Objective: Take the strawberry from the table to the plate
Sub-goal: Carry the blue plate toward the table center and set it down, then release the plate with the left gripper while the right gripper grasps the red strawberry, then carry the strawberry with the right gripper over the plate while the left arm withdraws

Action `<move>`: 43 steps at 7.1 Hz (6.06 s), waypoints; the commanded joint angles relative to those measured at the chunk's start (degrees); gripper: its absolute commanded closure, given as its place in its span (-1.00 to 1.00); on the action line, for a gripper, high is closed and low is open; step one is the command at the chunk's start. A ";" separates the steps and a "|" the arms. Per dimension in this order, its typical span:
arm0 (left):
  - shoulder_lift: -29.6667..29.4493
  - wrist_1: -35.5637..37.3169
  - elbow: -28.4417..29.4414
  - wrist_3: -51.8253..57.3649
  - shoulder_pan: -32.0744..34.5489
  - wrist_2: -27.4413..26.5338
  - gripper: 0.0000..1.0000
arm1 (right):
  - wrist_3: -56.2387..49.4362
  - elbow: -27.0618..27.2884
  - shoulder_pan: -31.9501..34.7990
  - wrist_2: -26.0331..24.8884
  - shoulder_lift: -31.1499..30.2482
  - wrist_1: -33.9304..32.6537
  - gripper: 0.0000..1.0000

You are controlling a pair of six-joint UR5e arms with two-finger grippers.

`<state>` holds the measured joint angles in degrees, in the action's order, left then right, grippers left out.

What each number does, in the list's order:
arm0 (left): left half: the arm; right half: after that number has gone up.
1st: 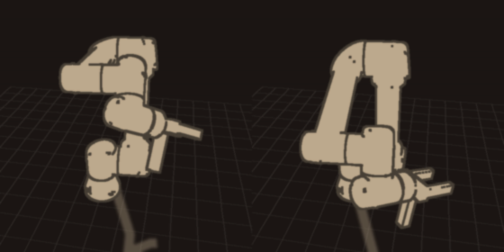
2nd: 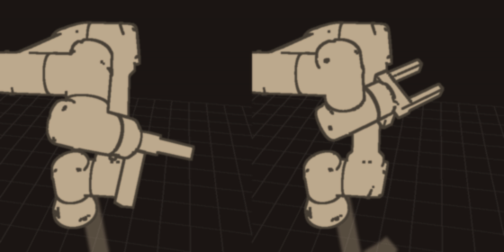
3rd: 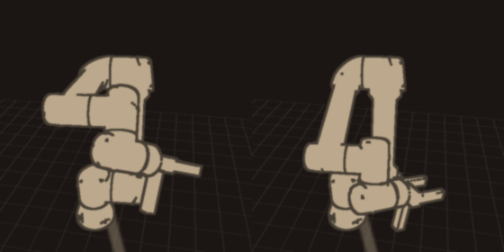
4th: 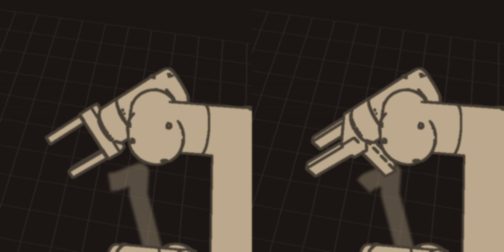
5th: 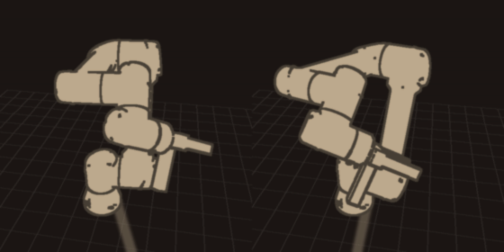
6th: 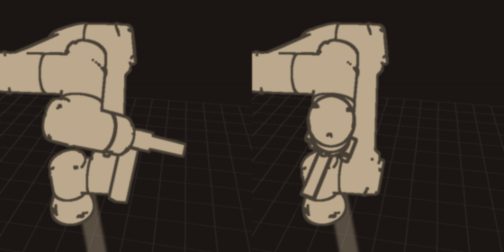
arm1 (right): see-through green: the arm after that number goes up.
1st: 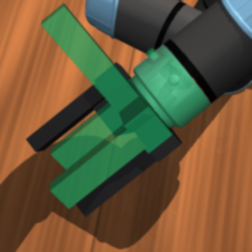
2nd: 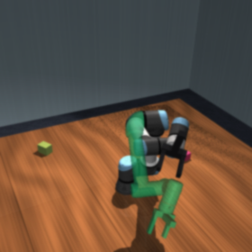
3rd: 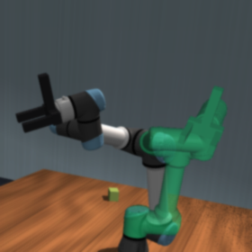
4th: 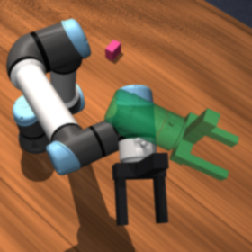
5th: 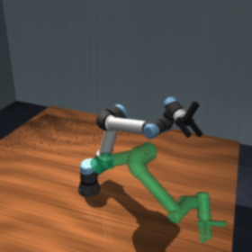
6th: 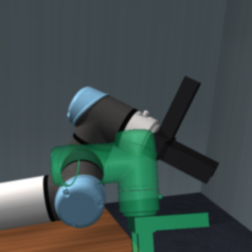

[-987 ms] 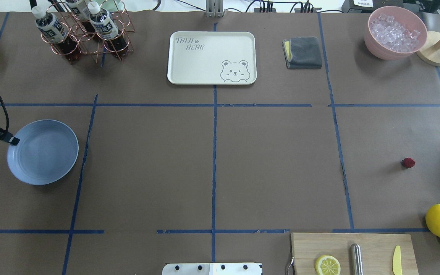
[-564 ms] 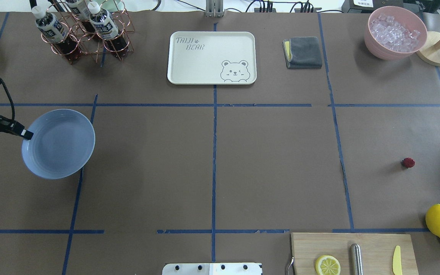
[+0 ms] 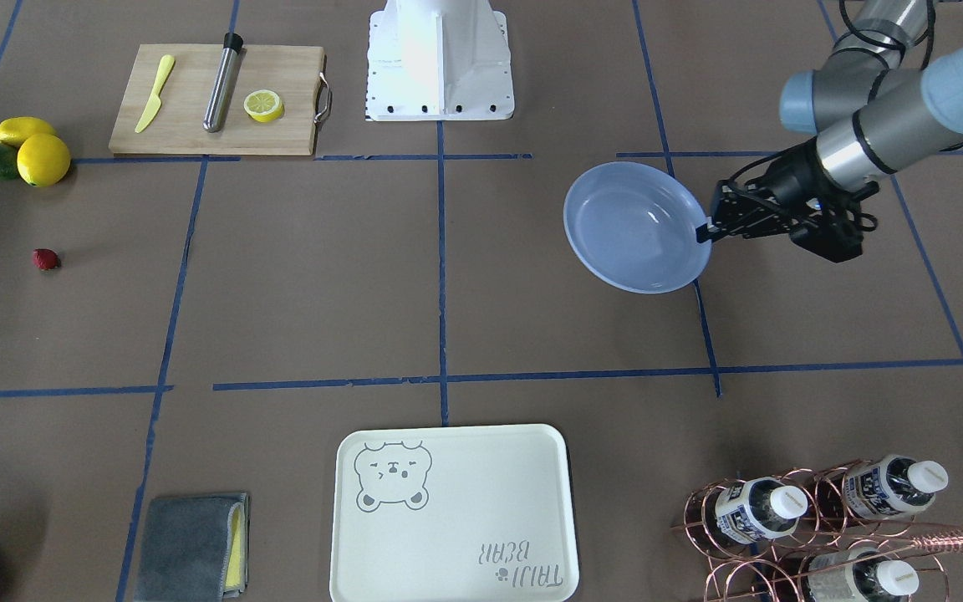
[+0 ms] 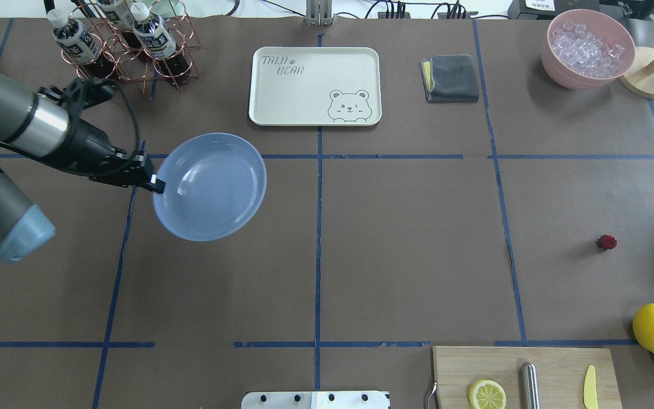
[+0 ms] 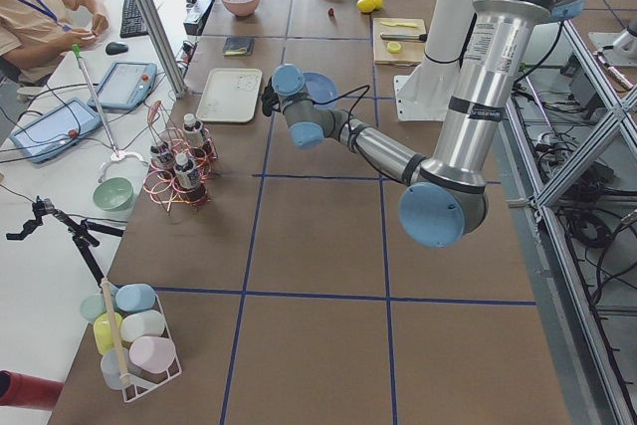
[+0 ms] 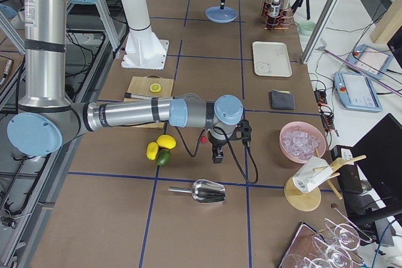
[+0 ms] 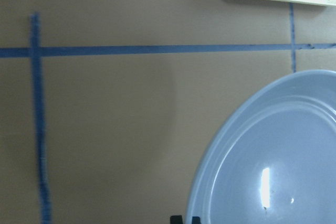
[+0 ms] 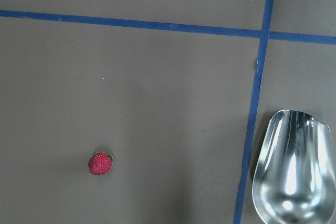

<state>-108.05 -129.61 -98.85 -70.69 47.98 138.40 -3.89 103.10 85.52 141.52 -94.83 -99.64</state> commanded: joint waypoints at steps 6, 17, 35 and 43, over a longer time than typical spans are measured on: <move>-12.45 1.03 10.43 -12.28 -20.02 -25.63 1.00 | -0.07 -0.80 -0.44 0.69 -0.09 -0.03 -1.00; -10.95 1.21 8.85 -12.19 -20.21 -27.39 -0.46 | -0.07 -1.06 -1.23 0.69 0.00 0.06 -1.00; -9.02 1.29 -1.52 -12.72 -15.55 -27.05 -0.90 | 53.10 -7.05 -35.60 -19.18 -5.19 51.65 1.00; 0.36 1.21 -10.82 -12.19 -14.76 -26.70 -0.98 | 86.58 0.43 -43.03 -23.10 8.82 50.95 1.00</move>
<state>-111.10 -128.37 -106.84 -83.16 32.91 111.67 71.60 102.79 46.26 121.15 -91.85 -48.67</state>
